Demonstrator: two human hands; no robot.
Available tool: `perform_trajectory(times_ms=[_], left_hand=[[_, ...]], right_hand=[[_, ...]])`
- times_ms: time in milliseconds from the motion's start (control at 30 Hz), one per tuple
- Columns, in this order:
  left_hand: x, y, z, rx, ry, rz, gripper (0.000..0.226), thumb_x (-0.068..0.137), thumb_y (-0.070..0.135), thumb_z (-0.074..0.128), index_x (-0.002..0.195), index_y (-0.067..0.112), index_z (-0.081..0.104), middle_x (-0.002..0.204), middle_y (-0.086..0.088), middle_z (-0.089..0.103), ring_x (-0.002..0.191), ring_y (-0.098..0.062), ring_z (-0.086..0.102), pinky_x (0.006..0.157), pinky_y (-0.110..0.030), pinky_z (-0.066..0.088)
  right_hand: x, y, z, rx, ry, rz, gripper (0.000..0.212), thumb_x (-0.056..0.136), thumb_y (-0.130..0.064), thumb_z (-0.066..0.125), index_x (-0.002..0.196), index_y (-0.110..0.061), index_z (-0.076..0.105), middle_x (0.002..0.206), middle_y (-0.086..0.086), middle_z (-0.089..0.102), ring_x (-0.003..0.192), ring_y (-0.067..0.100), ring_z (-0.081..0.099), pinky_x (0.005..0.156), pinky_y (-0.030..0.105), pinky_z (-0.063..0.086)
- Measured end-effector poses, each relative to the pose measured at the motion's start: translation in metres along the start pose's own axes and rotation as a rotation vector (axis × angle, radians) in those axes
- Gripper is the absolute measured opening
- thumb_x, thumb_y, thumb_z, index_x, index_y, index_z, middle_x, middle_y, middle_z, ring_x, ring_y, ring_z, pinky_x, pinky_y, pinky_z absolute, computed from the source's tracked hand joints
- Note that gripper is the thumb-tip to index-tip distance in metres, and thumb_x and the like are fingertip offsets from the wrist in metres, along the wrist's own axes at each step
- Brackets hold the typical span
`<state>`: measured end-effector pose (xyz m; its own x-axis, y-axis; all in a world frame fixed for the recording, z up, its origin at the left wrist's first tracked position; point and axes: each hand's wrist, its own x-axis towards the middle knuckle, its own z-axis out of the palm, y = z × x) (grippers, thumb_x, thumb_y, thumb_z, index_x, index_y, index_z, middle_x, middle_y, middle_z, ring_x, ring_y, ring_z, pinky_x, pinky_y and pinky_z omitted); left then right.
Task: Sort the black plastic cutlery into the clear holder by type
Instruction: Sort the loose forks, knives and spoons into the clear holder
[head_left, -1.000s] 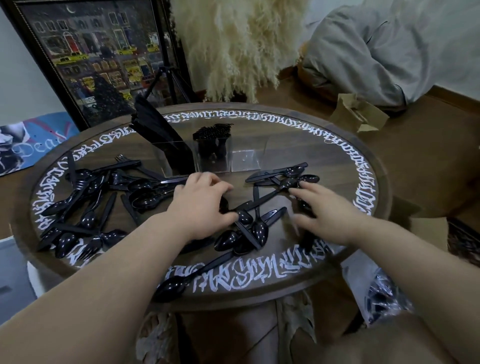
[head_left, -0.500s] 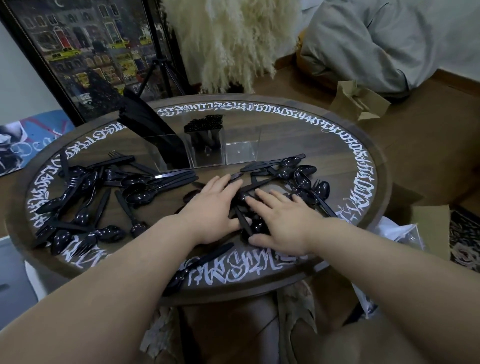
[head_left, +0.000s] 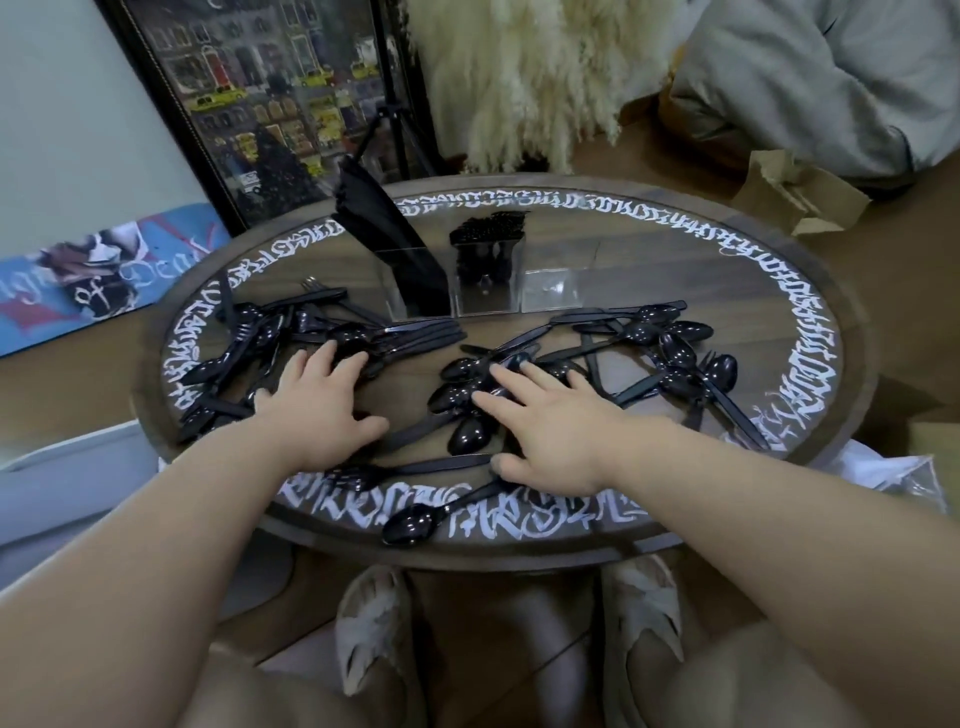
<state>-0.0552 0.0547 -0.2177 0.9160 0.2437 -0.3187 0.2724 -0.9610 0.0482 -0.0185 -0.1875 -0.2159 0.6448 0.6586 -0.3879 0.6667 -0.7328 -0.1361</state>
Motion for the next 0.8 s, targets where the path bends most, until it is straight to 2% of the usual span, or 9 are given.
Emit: perform_trajectory(times_ms=[200, 367, 433, 500, 567, 667, 800], left_hand=[[-0.003, -0.012, 0.007, -0.018, -0.045, 0.038, 0.08, 0.088, 0.062, 0.048, 0.152, 0.036, 0.007, 0.161, 0.002, -0.009, 0.148, -0.024, -0.001, 0.113, -0.061, 0.014], [0.003, -0.002, 0.01, -0.028, -0.034, 0.138, 0.073, 0.091, 0.062, 0.042, 0.151, 0.038, 0.008, 0.161, 0.003, -0.009, 0.148, -0.022, -0.004, 0.114, -0.061, 0.009], [0.005, -0.001, 0.01, -0.061, -0.004, 0.187, 0.07, 0.093, 0.058, 0.042, 0.151, 0.037, 0.01, 0.161, 0.003, -0.007, 0.148, -0.021, -0.005, 0.115, -0.059, 0.009], [0.007, -0.006, 0.007, -0.108, 0.065, 0.224, 0.065, 0.095, 0.051, 0.042, 0.151, 0.036, 0.012, 0.161, 0.002, -0.004, 0.148, -0.02, -0.005, 0.117, -0.056, 0.011], [0.007, -0.017, 0.004, -0.133, 0.128, 0.227, 0.062, 0.097, 0.046, 0.043, 0.151, 0.036, 0.015, 0.162, 0.002, -0.001, 0.148, -0.02, -0.005, 0.117, -0.054, 0.012], [0.003, -0.041, 0.003, -0.132, 0.155, 0.181, 0.062, 0.096, 0.042, 0.047, 0.151, 0.035, 0.018, 0.161, 0.002, 0.001, 0.148, -0.02, -0.004, 0.118, -0.052, 0.012], [-0.005, -0.076, 0.007, -0.115, 0.149, 0.08, 0.064, 0.093, 0.036, 0.053, 0.15, 0.03, 0.024, 0.161, -0.002, 0.008, 0.148, -0.023, 0.0, 0.117, -0.052, 0.015]], right_hand=[[0.011, -0.004, -0.005, 0.005, 0.001, 0.12, 0.067, 0.096, -0.049, 0.034, 0.153, -0.028, 0.006, 0.161, 0.004, -0.008, 0.148, 0.029, -0.007, 0.117, 0.056, 0.007], [0.024, -0.021, -0.013, 0.023, 0.174, 0.121, 0.059, 0.096, -0.033, 0.035, 0.151, -0.023, 0.017, 0.161, 0.005, 0.0, 0.148, 0.028, -0.004, 0.117, 0.056, 0.006], [0.029, -0.031, -0.017, 0.046, 0.244, 0.035, 0.055, 0.095, -0.03, 0.041, 0.148, -0.025, 0.027, 0.16, 0.004, 0.01, 0.147, 0.025, 0.004, 0.117, 0.051, 0.013], [0.033, -0.042, -0.02, 0.051, 0.339, -0.125, 0.044, 0.093, -0.028, 0.049, 0.137, -0.025, 0.049, 0.148, 0.003, 0.038, 0.137, 0.025, 0.028, 0.111, 0.043, 0.03], [0.036, -0.053, -0.022, 0.015, 0.359, -0.238, 0.03, 0.091, -0.036, 0.056, 0.118, -0.026, 0.064, 0.122, -0.002, 0.055, 0.115, 0.021, 0.042, 0.097, 0.038, 0.041], [0.044, -0.066, -0.017, -0.077, 0.272, -0.28, 0.033, 0.087, -0.05, 0.059, 0.11, -0.028, 0.067, 0.108, -0.005, 0.056, 0.105, 0.018, 0.041, 0.087, 0.034, 0.043], [0.053, -0.07, -0.011, -0.084, 0.189, -0.256, 0.03, 0.086, -0.05, 0.062, 0.104, -0.026, 0.066, 0.1, -0.006, 0.052, 0.102, 0.016, 0.041, 0.08, 0.032, 0.045]])
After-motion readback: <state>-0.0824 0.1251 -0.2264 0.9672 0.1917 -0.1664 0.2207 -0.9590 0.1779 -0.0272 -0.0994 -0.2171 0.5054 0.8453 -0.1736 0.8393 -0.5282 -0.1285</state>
